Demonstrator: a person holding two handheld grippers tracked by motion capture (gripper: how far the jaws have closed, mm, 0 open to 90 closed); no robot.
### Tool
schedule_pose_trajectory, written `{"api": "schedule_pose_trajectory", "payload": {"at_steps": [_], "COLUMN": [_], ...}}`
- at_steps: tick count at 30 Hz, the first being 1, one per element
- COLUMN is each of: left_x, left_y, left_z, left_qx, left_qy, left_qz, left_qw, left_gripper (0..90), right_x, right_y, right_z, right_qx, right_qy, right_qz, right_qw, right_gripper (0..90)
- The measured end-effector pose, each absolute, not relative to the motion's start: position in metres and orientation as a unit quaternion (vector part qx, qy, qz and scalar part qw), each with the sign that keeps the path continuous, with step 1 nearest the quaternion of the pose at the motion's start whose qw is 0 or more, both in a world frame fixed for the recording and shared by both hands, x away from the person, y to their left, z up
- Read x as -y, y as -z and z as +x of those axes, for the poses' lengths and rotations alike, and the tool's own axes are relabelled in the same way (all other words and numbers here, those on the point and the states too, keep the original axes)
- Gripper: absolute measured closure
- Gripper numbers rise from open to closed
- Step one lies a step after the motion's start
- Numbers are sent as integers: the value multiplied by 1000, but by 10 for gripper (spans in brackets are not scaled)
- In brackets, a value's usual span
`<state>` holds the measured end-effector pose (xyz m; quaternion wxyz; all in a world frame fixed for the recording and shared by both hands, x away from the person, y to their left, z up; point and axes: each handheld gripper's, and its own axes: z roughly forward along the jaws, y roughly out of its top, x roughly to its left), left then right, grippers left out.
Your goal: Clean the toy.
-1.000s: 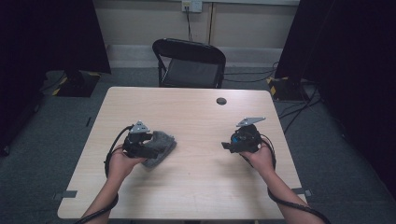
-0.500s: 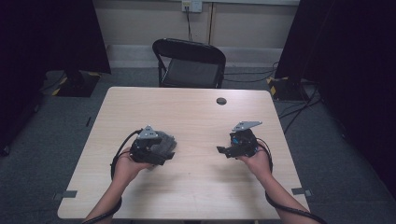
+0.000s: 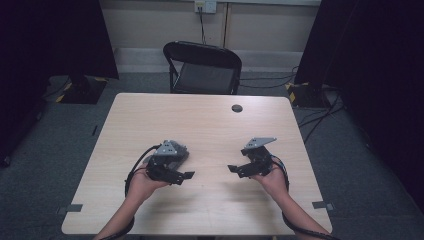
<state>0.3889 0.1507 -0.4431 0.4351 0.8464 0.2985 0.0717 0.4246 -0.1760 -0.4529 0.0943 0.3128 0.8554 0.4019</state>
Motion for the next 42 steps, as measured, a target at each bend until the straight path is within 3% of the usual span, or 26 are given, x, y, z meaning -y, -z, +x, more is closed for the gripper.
{"api": "schedule_pose_trajectory", "payload": {"at_steps": [42], "left_x": [-126], "left_y": [466], "left_z": [358], "left_qx": [-239], "left_qy": [-37], "left_qz": [877], "left_qw": [415], "left_gripper": [172], "right_x": [172], "right_y": [478], "right_z": [384], "right_qx": [-877], "right_qy": [-395], "right_qz": [268], "right_qw": [59], "right_gripper": [131]}}
